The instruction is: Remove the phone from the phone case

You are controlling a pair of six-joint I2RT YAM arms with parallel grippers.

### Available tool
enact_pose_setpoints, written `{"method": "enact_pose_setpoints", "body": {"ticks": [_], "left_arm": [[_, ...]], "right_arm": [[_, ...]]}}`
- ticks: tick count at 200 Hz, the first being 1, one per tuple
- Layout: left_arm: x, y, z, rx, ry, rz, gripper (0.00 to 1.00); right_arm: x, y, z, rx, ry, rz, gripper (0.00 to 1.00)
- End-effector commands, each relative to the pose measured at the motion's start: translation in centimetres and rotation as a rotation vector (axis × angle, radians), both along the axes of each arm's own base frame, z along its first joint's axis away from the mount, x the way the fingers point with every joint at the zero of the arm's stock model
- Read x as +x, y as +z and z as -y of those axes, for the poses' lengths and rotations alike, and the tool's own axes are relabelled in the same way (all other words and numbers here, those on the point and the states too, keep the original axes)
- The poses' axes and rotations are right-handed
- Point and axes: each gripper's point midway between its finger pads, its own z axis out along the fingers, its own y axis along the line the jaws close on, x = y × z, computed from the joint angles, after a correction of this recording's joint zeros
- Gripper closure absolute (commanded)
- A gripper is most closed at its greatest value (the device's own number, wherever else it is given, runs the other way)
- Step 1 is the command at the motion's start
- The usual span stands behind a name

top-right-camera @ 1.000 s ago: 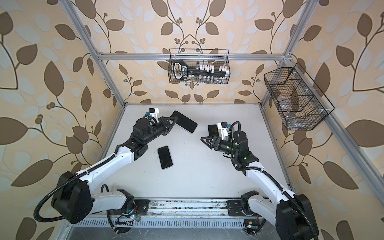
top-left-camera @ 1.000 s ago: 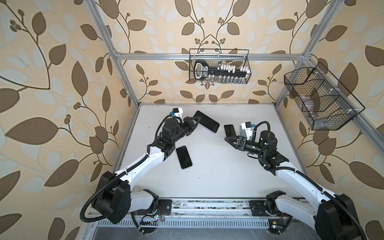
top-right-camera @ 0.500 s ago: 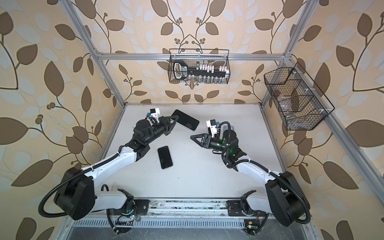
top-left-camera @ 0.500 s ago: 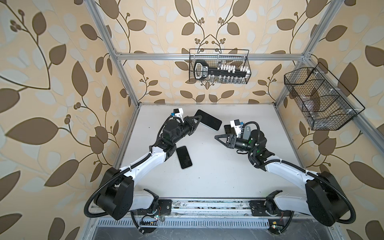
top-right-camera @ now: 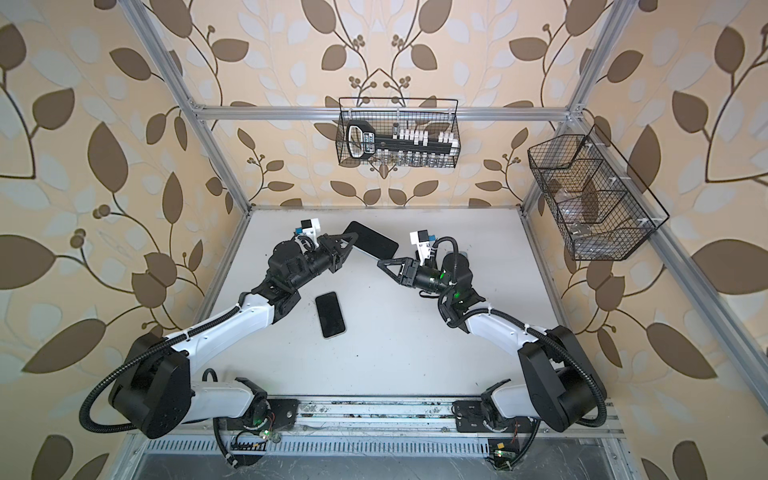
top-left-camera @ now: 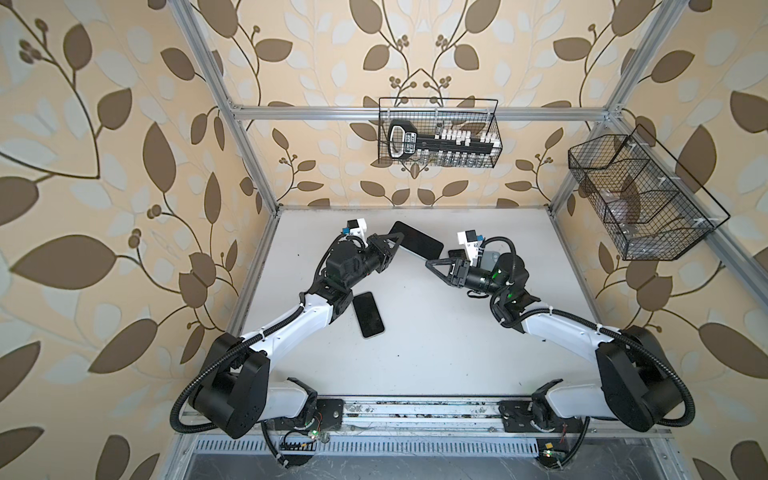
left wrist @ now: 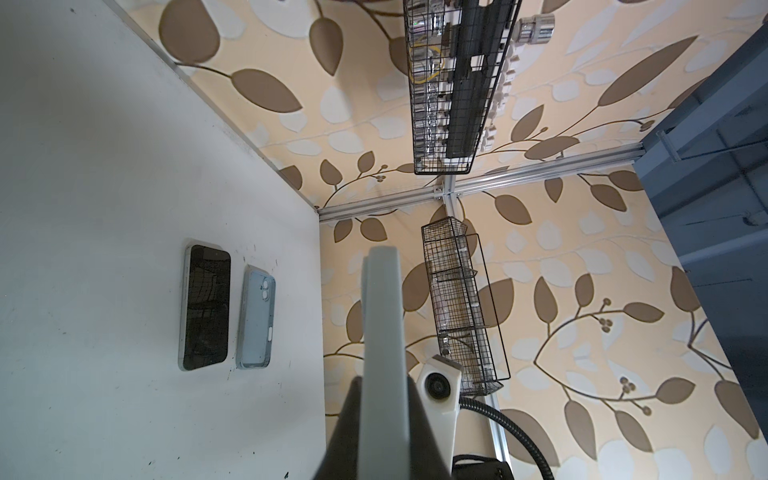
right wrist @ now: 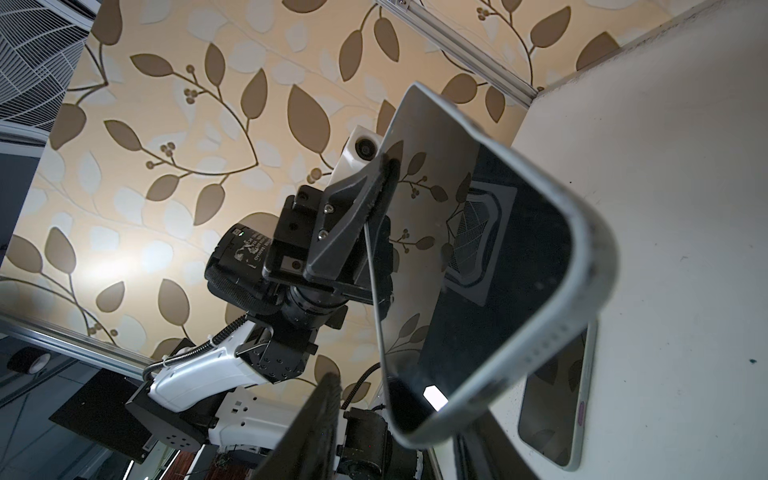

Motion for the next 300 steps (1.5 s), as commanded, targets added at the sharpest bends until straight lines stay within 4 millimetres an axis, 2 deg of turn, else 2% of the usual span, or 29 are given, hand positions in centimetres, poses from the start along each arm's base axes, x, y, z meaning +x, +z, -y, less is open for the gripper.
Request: {"method": "enact_pose_setpoints", "body": {"ticks": [1,153,241,275,300], "left_arm": [[-0.9,3.7,0.5,-0.076,-0.039,0.117,1.0],[-0.9,3.3,0.6,-0.088,-0.044,0.11,1.0],[-1.1,3.4,0.5,-0.11,-0.042,0.106,1.0],[-0.9,2.2,-0.3,-0.155,0.012,0.032,1.0],[-1.0,2.1,-0.5,-0.202,0.023,0.0,1.0]], "right_arm": [[0.4,2.2,-0.4,0.046,0.002,0.046,0.6],[0.8,1.9,0.0,0.067,-0.007,0.038,0.8],[0.7,1.9,0.2,0.069,-0.017,0.042,0.88],[0.6,1.6,0.0,0.049,-0.014,0.063,0.89],[0.5,0.7,0.0,-0.004,-0.017,0.098,0.9]]}}
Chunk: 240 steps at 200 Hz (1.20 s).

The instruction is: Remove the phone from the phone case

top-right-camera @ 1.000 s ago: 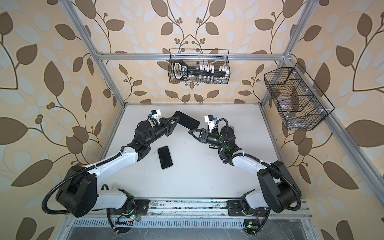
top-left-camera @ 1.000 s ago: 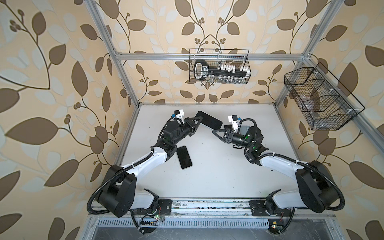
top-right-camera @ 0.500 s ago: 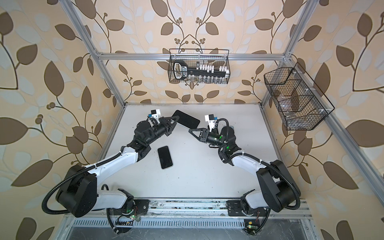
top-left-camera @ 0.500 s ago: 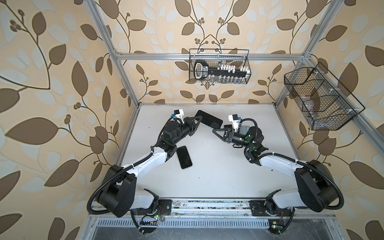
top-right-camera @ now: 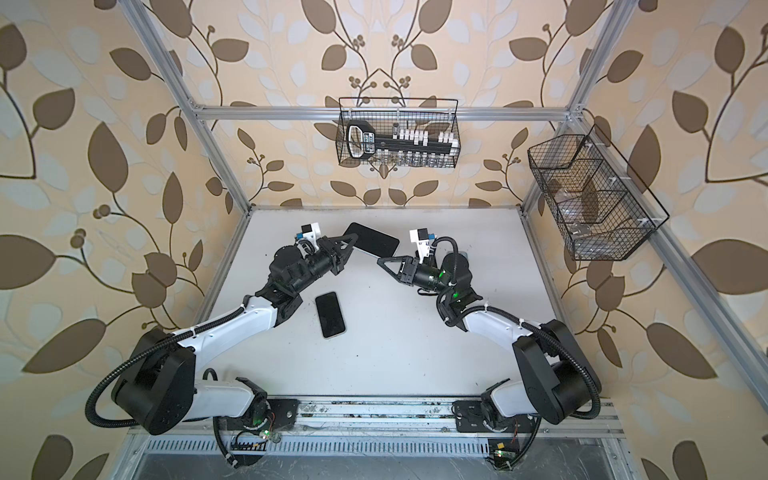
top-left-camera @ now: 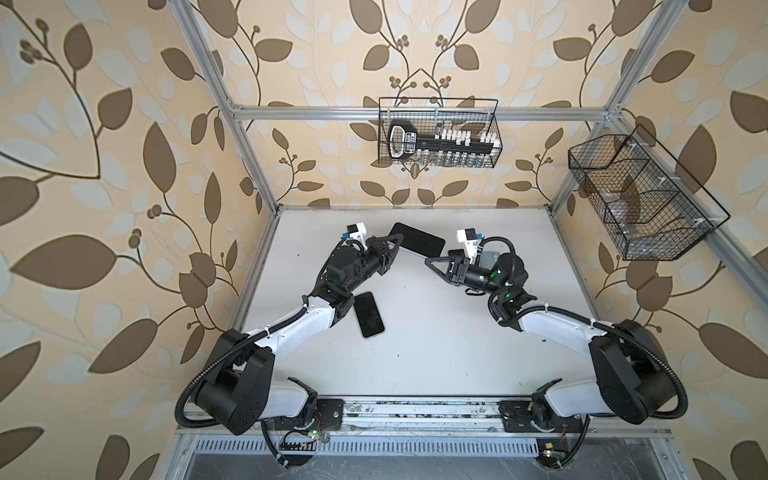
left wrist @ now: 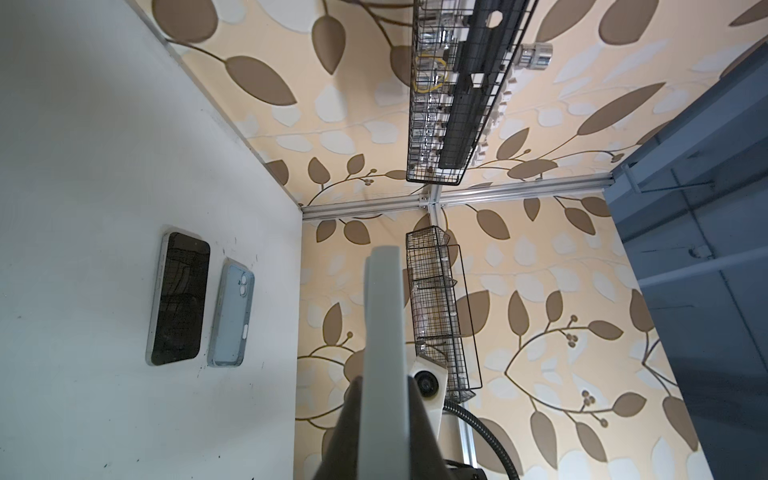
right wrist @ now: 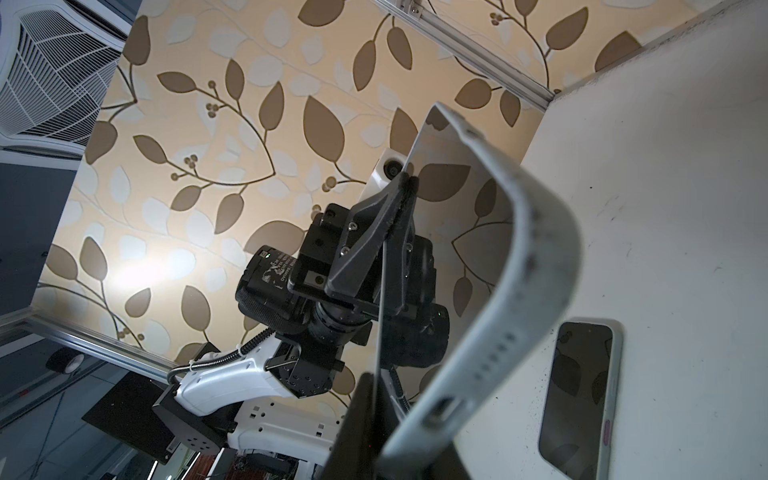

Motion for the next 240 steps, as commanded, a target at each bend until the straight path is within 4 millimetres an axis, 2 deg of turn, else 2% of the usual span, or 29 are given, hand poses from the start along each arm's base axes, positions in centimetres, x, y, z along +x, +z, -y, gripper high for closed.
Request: {"method": "enact_pose_setpoints", "body": {"ticks": [1,100,143,240], "left_arm": [[-0.9,3.0,-0.4,-0.091,0.015,0.057,1.0],[-1.1,4.3,0.4,-0.237,-0.019,0.013,1.0],[-1.1,5.0,1.3,-0.279,-0.052,0.016,1.0],[-1.4,6.6,1.5,-0.291,-0.069,0.044,1.0]], "right_arm": [[0.1,0.0,0.1,-0.05,-0.023,0.094,0.9],[-0.7,-1.3,0.2,-0.153,-0.036,0.286,0.92],[-0.7,-2.3,0.4,-0.17,-0.048,0.312,0.92],[-0.7,-4.5,0.6,-0.188,-0.047,0.317,0.92]]}}
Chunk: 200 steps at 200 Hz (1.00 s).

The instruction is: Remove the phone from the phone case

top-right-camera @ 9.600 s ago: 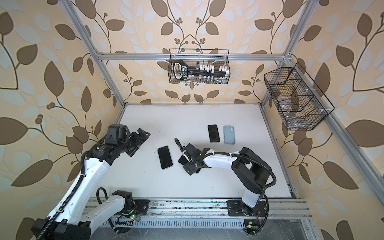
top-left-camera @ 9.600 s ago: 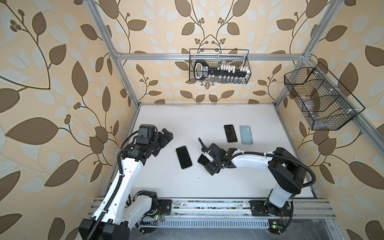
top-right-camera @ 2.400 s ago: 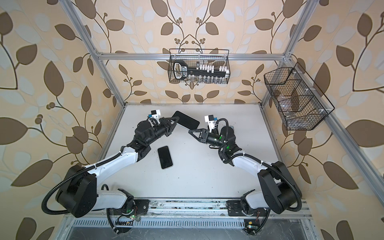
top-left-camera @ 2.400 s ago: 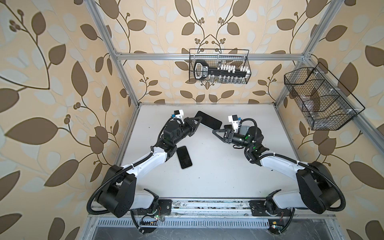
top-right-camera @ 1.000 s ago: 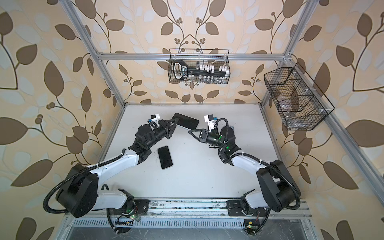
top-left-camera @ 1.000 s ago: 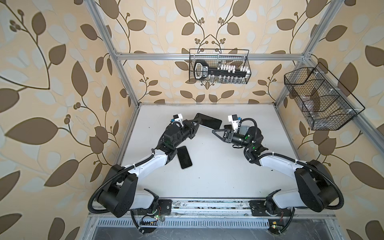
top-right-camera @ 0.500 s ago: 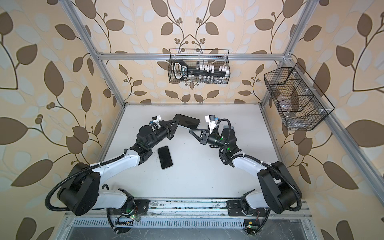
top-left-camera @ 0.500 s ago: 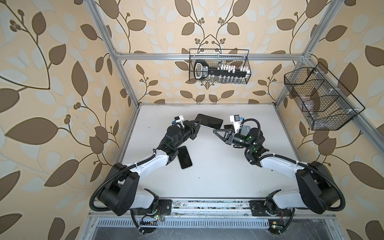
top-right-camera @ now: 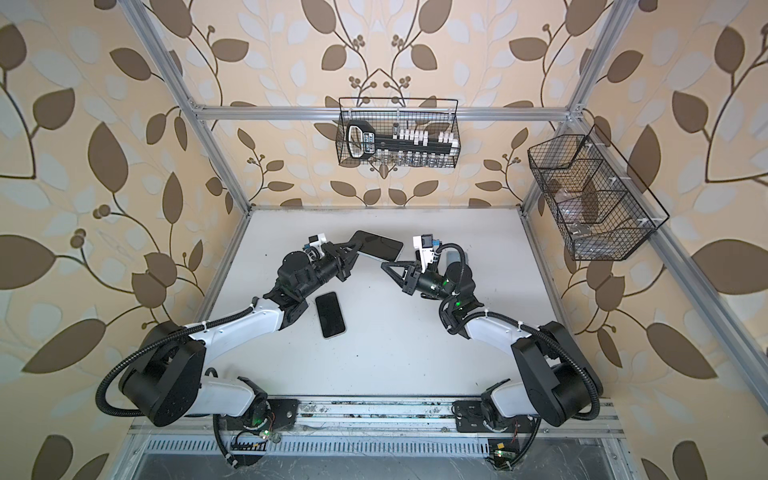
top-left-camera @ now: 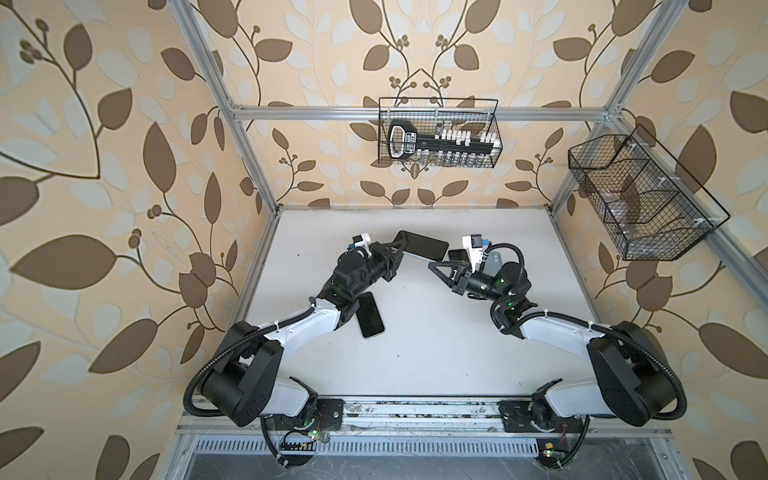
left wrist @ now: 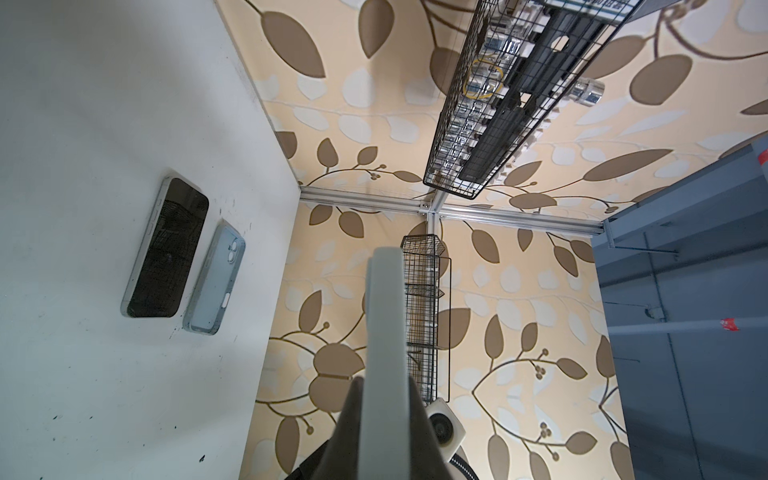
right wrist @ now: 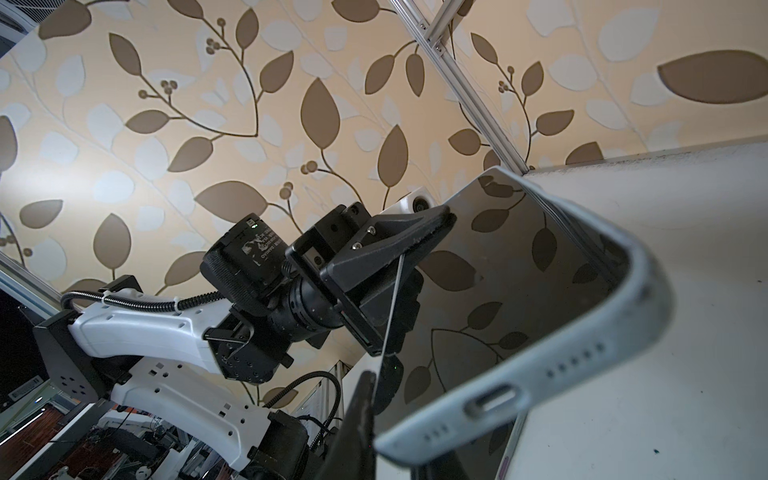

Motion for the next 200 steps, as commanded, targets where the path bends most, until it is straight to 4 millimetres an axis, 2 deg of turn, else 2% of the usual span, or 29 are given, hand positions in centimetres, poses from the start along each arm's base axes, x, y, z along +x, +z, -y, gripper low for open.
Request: {"method": "enact_pose_setpoints", "body": {"ticks": [1,62,118,171,200], "left_arm": [[-1.3,8.4,0.2,-0.159,-0.034,0.191,1.0],[-1.5,9.1,0.3,-0.15,-0.043,0.212,1.0],[-1.4,8.6,1.0,-0.107,-0.07,0.226,1.0],[-2.0,10.2,1.4,-0.1,-0.103,0.277,1.0],[-2.2,10.2,1.7,-0.063,-0.121,0.284,1.0]], "right_arm": [[-0.3,-3.3,-0.3,-0.069,0.019,-0.021,0.92],[0.0,-3.8,-0.3,-0.073,0.021,-0.026,0.92],[-0.1,-3.6,0.1,-0.067,0.026,-0.023,0.9],[0.0,-4.4,0.6,-0.063,0.013,-0.055,0.89],[0.0,-4.1,0.6,-0.064,0.011,-0.05,0.88]]}}
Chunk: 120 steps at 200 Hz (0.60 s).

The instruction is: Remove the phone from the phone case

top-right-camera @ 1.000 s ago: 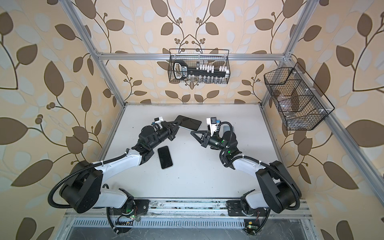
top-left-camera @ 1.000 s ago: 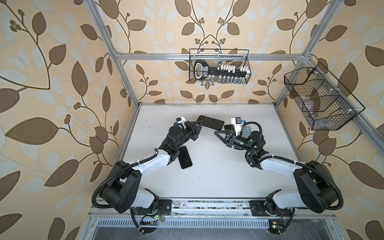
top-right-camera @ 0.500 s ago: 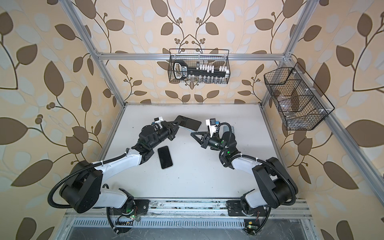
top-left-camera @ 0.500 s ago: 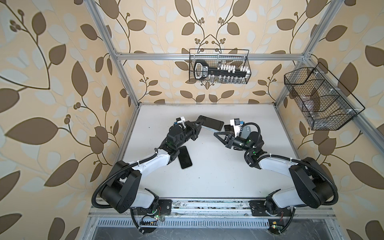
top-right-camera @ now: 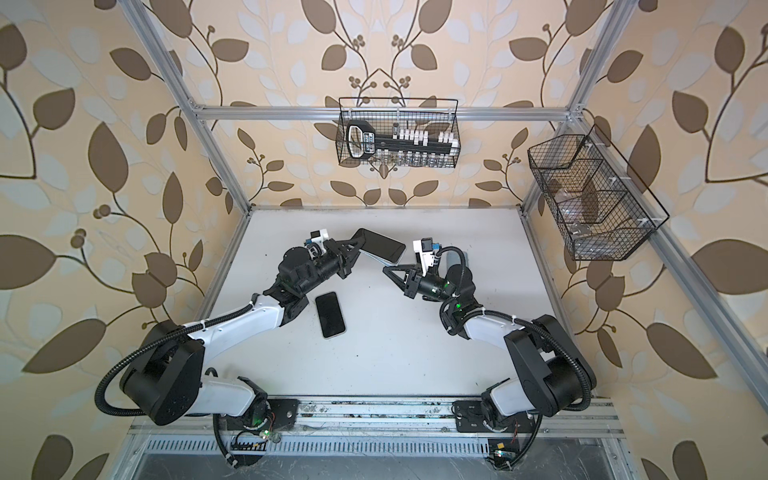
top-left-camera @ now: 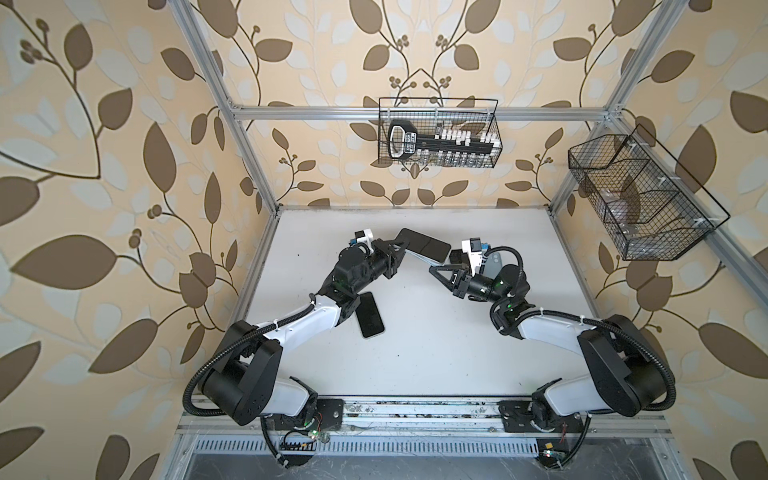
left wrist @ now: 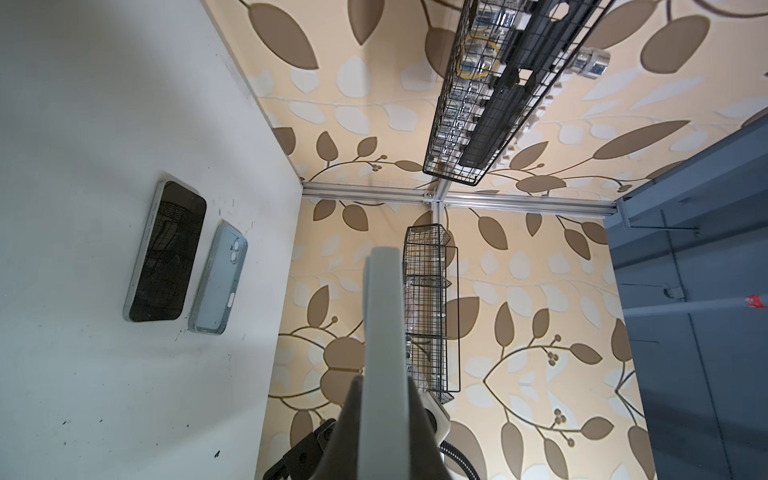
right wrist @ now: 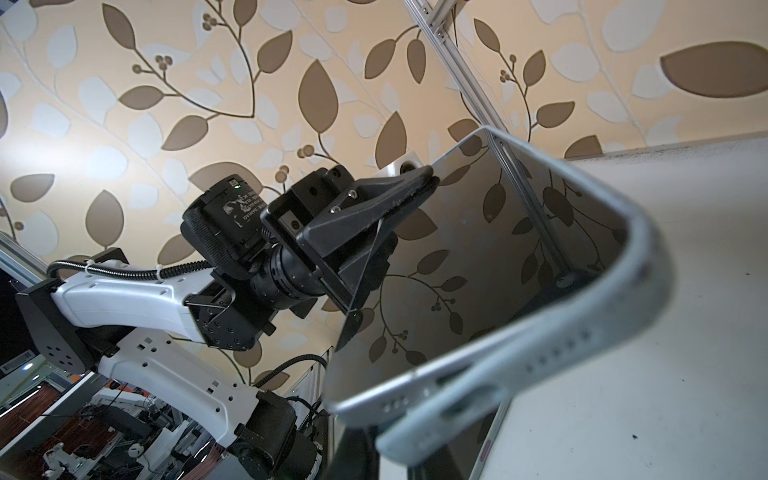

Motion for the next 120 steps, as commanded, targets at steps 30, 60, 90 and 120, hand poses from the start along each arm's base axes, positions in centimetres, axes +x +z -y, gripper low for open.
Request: {"method": "enact_pose_setpoints", "body": {"ticks": [30,60,90,120], "left_arm": [[-2.4,9.2,0.9,-0.1,-0.091,0.247,1.0],[-2.4,9.1,1.1,-0.081,-0.101,0.252,1.0],[-2.4,8.7,1.2,-0.051,-0.104,0.251,1.0],[-2.3,8.2,1.3,-0.035,-0.103,0.245,1.0]], "right_arm": [[-0.2,-2.2,0.5,-0.046,-0.013,-0.062,0.87],[-0.5,-1.3,0.5,-0.049,-0.011,-0.046,0.84],[-0.8,-0.5,0.7,-0.069,-0.011,-0.025,0.82],[-1.1,-0.1,0.9,-0.089,-0.015,-0.015,0.81]]}}
